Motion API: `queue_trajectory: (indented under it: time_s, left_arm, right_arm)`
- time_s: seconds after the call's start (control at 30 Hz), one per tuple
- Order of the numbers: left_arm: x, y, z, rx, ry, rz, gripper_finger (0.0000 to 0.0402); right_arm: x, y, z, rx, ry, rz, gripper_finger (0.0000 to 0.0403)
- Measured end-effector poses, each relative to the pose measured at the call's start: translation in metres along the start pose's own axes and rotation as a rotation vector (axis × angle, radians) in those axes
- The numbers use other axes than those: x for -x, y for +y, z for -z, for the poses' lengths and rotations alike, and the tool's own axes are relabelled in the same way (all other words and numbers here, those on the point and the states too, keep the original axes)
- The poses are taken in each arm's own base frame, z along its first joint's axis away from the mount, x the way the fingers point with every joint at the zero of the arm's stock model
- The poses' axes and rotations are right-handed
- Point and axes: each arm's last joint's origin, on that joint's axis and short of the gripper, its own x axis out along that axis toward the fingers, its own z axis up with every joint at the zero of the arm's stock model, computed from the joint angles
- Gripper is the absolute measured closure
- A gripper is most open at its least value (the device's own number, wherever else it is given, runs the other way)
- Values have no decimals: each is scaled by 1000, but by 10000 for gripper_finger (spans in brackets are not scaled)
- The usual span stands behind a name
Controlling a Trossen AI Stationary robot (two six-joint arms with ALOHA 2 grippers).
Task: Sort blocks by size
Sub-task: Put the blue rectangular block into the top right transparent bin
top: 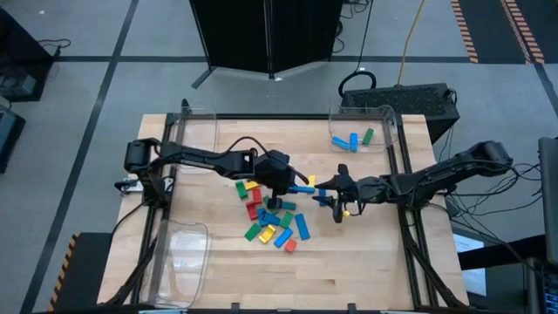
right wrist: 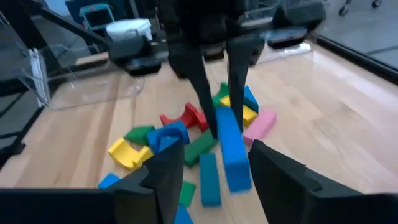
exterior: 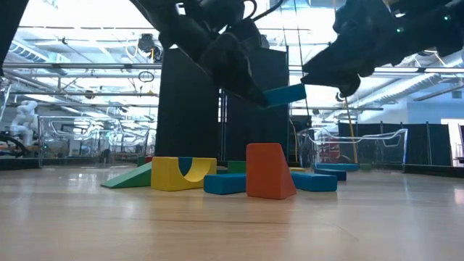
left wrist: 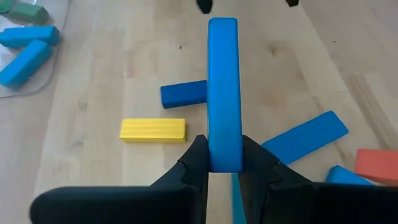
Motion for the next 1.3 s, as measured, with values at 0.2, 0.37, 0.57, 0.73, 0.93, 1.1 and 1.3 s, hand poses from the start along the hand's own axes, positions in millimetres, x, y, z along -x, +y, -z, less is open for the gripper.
queue_trajectory:
  time_s: [0.2,0.37,0.57,0.73,0.93,1.1,1.3]
  left_arm:
    - [-1,-7,-1,-14,-5,8,352]
    - [-2,-11,-4,-23,-20,10,352]
    - [-2,-10,-3,-22,-19,9,352]
    - [-2,-10,-4,-14,-27,13,352]
    - [-2,-10,-4,-23,-21,12,319]
    - [-2,-11,-3,-45,-15,10,286]
    - [16,-11,-8,-40,4,-2,282]
  right_arm:
    - [-13,0,10,14,13,29,244]
    - [-19,1,14,15,6,44,257]
    - [-21,1,15,13,7,50,295]
    - [-21,1,16,28,10,46,354]
    - [-21,1,15,10,8,50,360]
    - [-20,0,16,-13,14,58,360]
    - [-12,-2,10,-12,5,88,360]
